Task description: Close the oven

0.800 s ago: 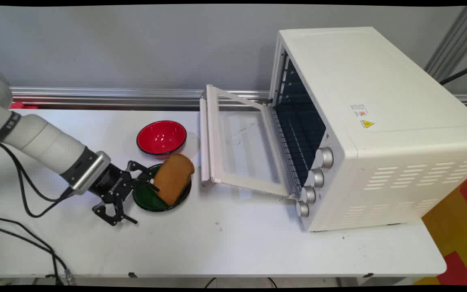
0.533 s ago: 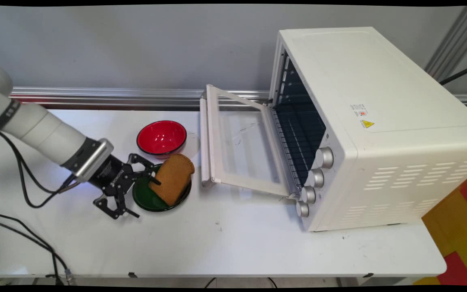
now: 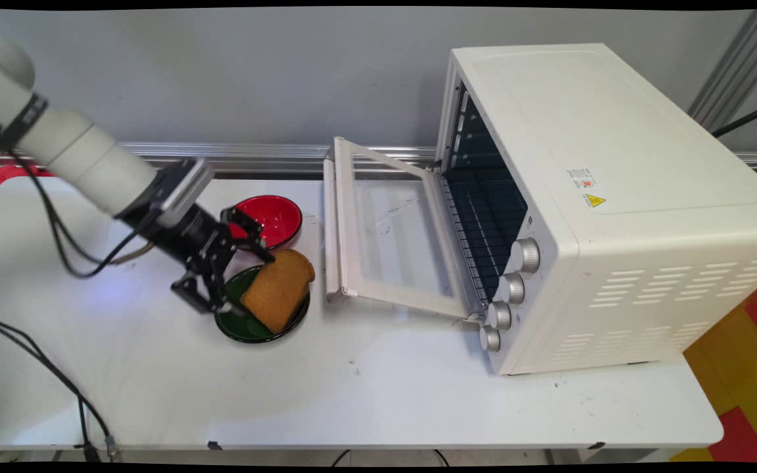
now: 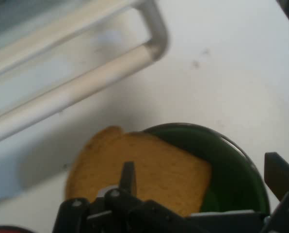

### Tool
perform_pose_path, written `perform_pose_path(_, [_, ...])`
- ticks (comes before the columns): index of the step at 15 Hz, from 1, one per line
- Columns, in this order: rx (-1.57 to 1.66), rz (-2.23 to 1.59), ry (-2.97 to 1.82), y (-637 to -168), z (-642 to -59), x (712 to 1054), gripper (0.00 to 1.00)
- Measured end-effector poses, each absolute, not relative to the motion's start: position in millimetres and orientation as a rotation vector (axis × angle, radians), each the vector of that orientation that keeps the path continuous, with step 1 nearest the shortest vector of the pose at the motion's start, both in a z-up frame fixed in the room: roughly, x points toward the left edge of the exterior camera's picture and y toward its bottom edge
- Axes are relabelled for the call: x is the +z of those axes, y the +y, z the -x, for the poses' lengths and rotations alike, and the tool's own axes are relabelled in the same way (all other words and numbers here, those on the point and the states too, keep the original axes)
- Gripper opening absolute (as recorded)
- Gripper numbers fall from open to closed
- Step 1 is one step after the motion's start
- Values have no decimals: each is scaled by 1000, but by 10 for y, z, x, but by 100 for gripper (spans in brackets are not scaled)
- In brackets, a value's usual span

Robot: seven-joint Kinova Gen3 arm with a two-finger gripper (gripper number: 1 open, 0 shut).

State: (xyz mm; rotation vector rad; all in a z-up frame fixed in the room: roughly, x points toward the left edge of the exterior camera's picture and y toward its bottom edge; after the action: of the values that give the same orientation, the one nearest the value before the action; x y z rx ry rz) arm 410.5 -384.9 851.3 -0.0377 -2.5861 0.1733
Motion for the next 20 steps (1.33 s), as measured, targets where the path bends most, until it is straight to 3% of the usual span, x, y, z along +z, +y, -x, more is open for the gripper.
perform_pose_path(8, [109, -343, -2587, -4507, -4096, 8845, 100])
perform_pose_path(20, [69, -524, -2563, -5178, -4264, 8761, 100])
